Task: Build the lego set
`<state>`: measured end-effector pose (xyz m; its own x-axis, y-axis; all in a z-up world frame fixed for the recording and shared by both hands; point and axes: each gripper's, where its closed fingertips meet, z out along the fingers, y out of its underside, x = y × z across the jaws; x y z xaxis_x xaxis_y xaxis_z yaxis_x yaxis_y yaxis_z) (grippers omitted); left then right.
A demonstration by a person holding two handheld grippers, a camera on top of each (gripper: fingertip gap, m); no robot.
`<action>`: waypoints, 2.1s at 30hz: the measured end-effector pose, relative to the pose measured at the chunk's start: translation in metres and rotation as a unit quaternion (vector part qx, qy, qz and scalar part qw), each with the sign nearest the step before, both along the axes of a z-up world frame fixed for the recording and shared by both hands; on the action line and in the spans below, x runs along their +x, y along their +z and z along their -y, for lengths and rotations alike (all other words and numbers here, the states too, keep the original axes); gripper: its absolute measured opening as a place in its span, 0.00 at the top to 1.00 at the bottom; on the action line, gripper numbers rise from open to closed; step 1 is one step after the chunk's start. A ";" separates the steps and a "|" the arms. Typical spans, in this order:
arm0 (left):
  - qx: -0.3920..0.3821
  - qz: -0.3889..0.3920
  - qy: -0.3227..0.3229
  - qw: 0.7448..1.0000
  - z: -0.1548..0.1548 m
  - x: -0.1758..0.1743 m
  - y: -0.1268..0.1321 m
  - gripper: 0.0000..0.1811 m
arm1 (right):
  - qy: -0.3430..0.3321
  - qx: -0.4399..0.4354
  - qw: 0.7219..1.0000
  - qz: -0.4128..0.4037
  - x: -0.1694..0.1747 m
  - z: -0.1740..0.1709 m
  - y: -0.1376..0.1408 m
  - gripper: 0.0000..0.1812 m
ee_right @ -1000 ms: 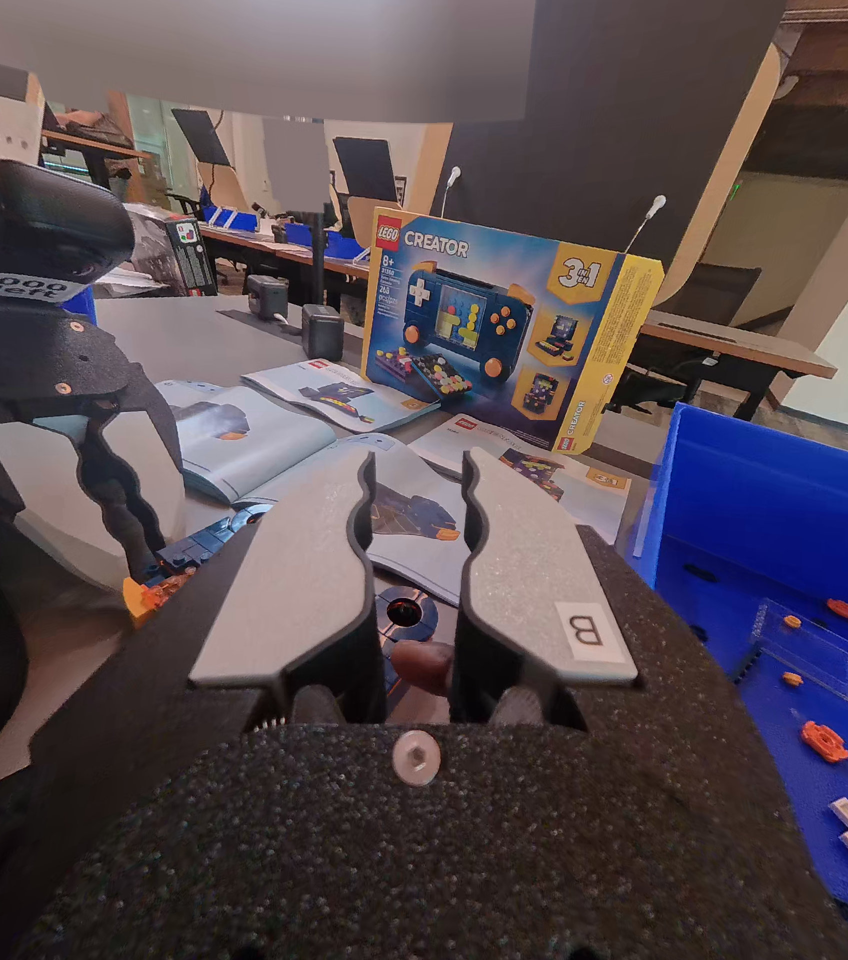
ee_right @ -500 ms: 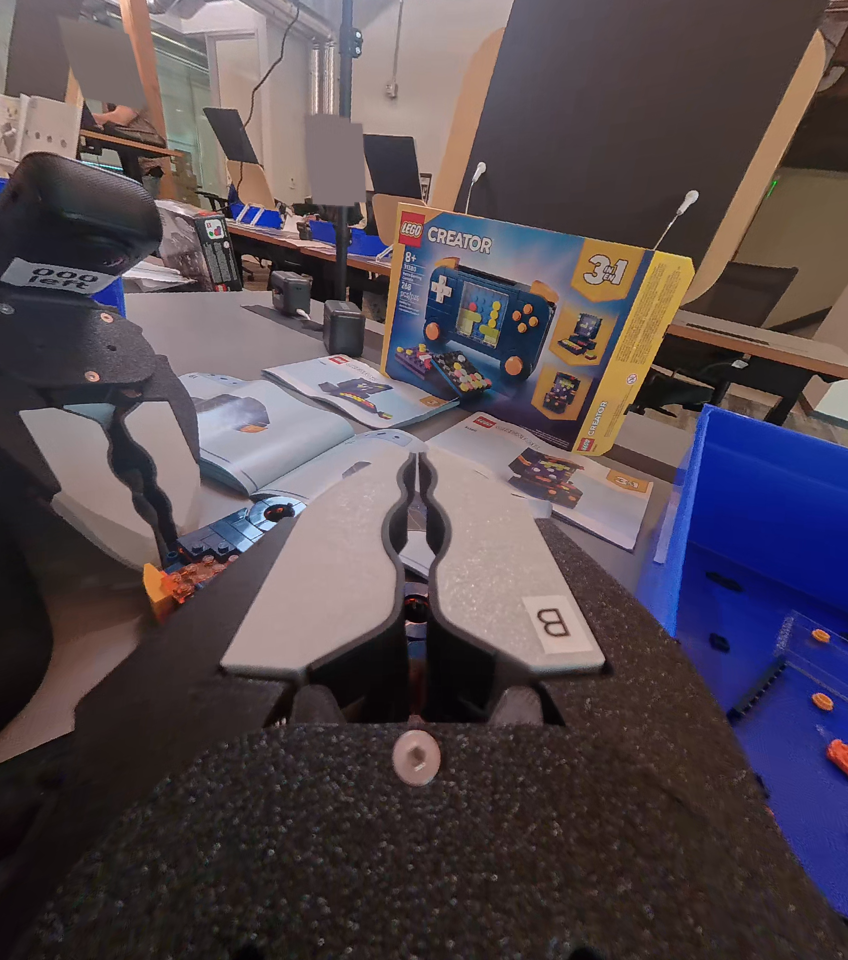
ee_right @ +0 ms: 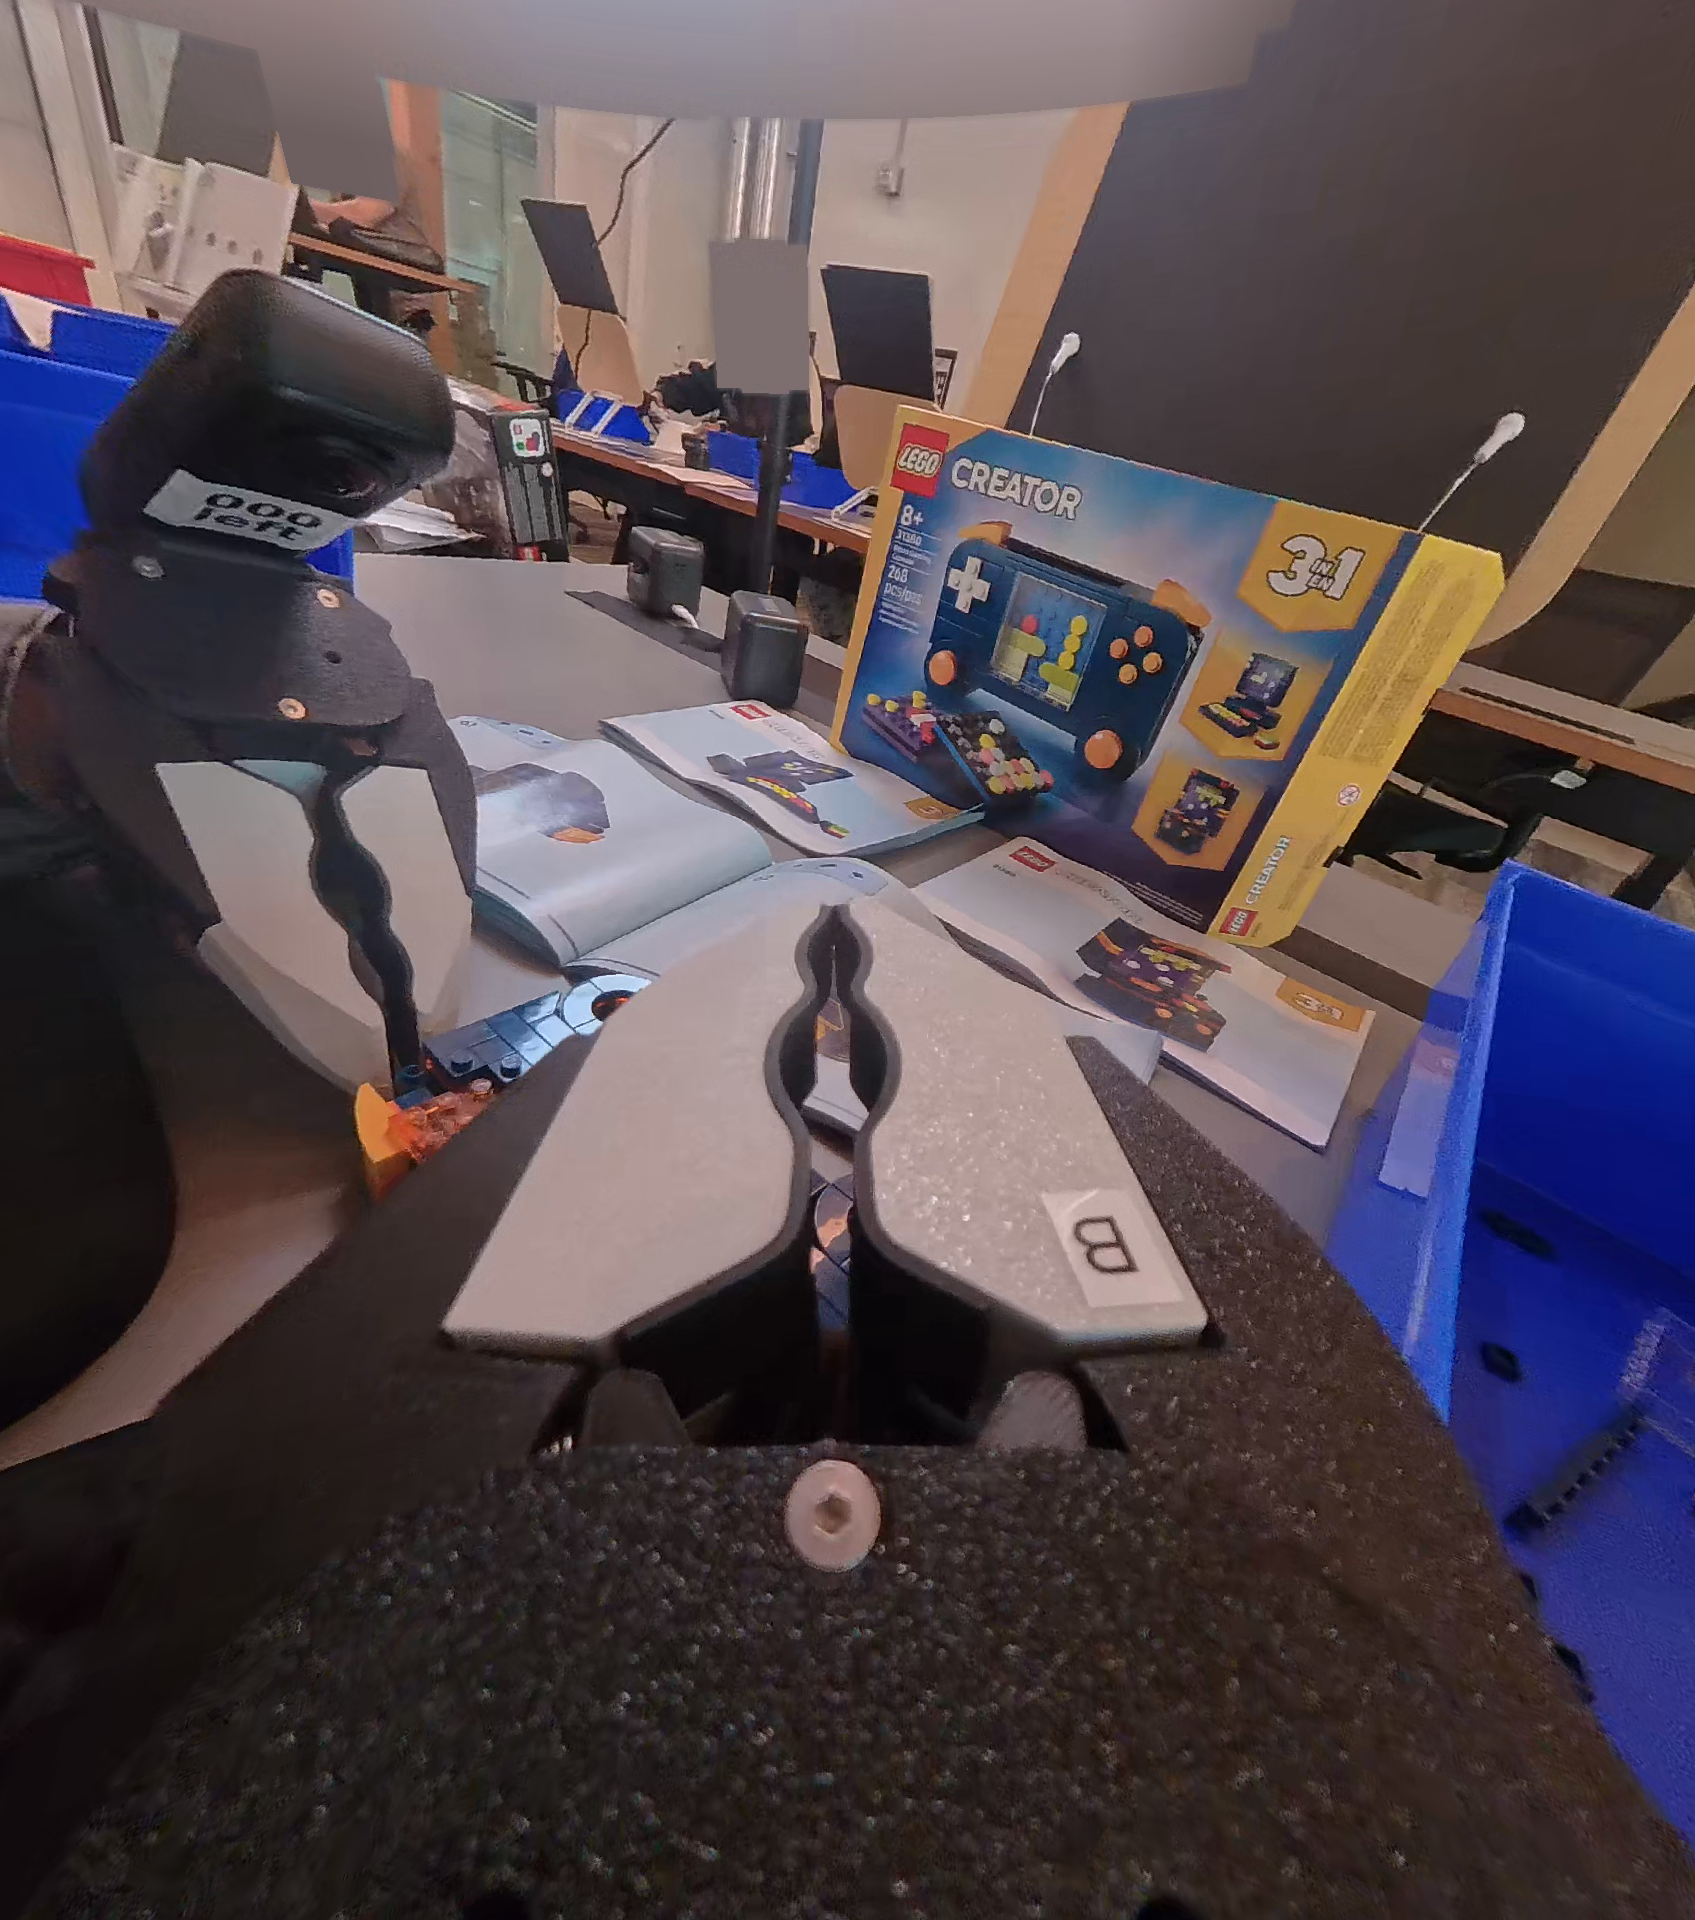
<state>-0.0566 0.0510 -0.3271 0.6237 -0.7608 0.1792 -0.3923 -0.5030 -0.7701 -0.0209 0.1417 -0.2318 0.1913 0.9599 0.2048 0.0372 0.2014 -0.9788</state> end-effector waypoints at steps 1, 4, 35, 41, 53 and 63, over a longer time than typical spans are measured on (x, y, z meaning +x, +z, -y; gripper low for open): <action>0.000 0.000 0.000 1.000 0.000 0.000 0.000 0.98 | 0.000 0.004 1.000 0.000 0.000 0.000 0.000 1.00; -0.001 0.000 0.000 1.000 -0.001 0.000 -0.001 0.97 | -0.001 0.006 1.000 0.001 -0.001 0.001 0.000 0.97; -0.013 0.018 -0.007 1.000 -0.001 0.001 -0.001 0.99 | 0.098 -0.128 0.829 0.535 0.090 -0.151 -0.045 0.90; -0.015 0.025 -0.009 1.000 0.000 0.001 0.000 0.99 | 0.200 -0.020 0.774 0.601 0.059 -0.183 -0.086 0.86; -0.012 0.024 -0.012 1.000 0.000 0.002 0.001 0.99 | 0.234 0.036 0.751 0.617 0.043 -0.196 -0.105 0.93; 0.019 0.038 0.004 0.999 -0.003 -0.002 0.010 0.98 | 0.183 0.010 0.794 0.580 0.038 -0.193 -0.088 0.96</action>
<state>-0.0585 0.0541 -0.3170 0.6152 -0.7631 0.1981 -0.3274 -0.4759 -0.8163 0.0174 0.3344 -0.3195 -0.4279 0.9022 0.0542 0.8468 0.4211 -0.3250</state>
